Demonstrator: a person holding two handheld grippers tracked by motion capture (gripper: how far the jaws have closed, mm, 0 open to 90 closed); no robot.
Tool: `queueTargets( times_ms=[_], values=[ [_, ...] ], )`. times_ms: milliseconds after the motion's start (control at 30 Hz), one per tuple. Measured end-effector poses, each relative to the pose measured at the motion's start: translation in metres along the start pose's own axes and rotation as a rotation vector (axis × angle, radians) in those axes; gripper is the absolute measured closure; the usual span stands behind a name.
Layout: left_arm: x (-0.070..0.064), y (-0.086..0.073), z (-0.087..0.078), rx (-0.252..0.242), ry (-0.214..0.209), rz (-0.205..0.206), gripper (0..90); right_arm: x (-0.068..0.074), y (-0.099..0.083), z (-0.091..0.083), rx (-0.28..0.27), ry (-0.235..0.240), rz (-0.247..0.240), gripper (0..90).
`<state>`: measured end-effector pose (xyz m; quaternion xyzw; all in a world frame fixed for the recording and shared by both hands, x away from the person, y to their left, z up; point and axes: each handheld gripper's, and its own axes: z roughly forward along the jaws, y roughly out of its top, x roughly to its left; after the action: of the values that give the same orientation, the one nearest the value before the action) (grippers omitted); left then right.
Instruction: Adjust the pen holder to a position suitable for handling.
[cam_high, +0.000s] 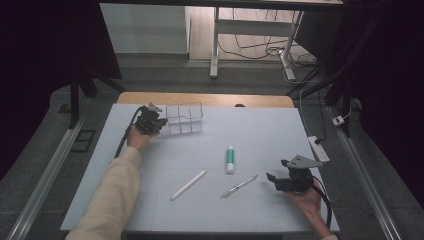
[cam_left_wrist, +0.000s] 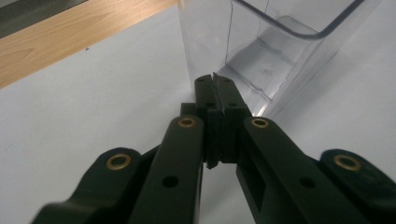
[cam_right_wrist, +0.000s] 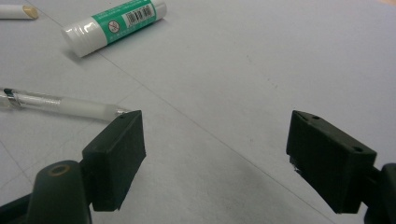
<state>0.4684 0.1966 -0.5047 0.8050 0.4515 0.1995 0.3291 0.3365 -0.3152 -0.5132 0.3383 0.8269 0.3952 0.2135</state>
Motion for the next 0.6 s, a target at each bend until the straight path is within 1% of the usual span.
queueTargets(
  times_ms=[167,400,600],
  values=[
    [-0.003,0.006,0.004,-0.004,-0.002,-0.006,89.4,0.000,0.000,0.000,-0.003,-0.003,0.000,19.0],
    [-0.008,0.014,0.010,0.003,0.005,-0.003,89.4,0.000,0.000,0.000,-0.001,0.005,0.002,19.0],
    [-0.011,0.019,0.015,0.008,0.001,0.001,89.4,0.000,0.000,0.001,-0.005,0.006,0.004,19.0]
  ],
)
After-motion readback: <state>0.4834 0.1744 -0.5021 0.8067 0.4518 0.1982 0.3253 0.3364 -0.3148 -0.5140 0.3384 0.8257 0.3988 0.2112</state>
